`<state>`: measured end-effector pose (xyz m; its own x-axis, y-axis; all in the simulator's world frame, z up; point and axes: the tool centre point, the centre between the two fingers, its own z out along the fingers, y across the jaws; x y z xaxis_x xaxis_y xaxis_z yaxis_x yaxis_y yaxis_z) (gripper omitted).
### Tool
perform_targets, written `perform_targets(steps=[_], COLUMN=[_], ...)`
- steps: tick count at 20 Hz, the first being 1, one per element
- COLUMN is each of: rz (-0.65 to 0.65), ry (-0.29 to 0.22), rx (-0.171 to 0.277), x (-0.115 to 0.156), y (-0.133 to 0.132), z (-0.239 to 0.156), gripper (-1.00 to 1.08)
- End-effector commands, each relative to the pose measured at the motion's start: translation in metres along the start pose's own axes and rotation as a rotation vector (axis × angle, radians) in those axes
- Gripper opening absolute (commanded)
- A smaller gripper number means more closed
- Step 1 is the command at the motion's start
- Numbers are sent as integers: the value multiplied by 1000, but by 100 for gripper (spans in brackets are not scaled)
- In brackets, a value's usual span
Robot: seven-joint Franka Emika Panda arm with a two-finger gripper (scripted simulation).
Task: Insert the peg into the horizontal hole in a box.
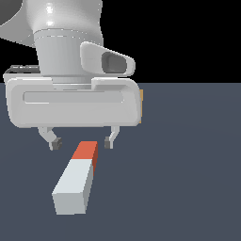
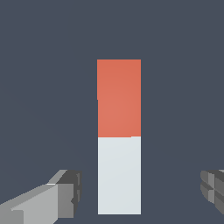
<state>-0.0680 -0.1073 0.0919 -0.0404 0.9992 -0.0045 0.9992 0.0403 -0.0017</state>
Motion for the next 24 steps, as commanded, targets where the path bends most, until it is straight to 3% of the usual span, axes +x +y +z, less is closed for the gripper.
perform_targets(steps=[1, 8, 15, 24], rz=[-4, -6, -4, -5], ry=[2, 4, 4, 4], rx=[-1, -2, -1, -1], x=[-13, -29, -28, -29], y=[-6, -13, -13, -13], z=[9, 20, 27, 64], gripper=[100, 100, 100, 100])
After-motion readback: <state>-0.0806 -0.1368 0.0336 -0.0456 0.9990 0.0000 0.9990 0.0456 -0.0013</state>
